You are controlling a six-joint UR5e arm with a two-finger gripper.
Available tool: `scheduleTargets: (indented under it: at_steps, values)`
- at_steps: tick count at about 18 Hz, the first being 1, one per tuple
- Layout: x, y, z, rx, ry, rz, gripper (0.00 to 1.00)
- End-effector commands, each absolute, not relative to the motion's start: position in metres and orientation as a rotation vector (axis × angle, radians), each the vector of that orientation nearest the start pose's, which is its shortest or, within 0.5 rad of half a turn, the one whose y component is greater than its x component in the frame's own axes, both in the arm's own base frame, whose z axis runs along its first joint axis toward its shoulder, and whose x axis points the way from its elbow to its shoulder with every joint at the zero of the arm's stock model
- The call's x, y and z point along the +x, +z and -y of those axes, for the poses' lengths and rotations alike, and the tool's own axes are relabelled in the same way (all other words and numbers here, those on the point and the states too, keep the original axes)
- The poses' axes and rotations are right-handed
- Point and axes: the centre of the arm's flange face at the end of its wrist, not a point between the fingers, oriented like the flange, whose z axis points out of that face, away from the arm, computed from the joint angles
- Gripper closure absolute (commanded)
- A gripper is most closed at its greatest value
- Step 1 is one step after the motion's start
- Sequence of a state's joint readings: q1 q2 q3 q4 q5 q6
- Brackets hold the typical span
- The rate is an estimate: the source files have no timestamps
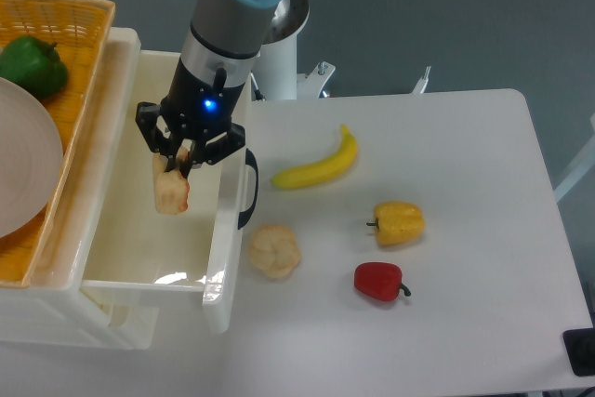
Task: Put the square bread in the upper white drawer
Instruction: 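Lower the bread slice down into the drawer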
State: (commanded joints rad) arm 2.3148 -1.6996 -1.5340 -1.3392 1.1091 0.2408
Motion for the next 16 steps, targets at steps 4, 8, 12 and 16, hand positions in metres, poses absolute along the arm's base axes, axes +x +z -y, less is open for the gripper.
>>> scheduleTargets:
  at_steps: [4,8,12,16]
  values:
    - [-0.2452,0.4735,-0.53,-2.688,-0.481,0.642,0.68]
    - [-0.2447,0.476,-0.5294,-2.685,-0.477,0.637,0.62]
    - [-0.2443,0.4768,-0.5291,-2.684,-0.476,0.637,0.61]
    - [-0.2444,0.4761,-0.5289,-2.685,-0.474,0.635,0.58]
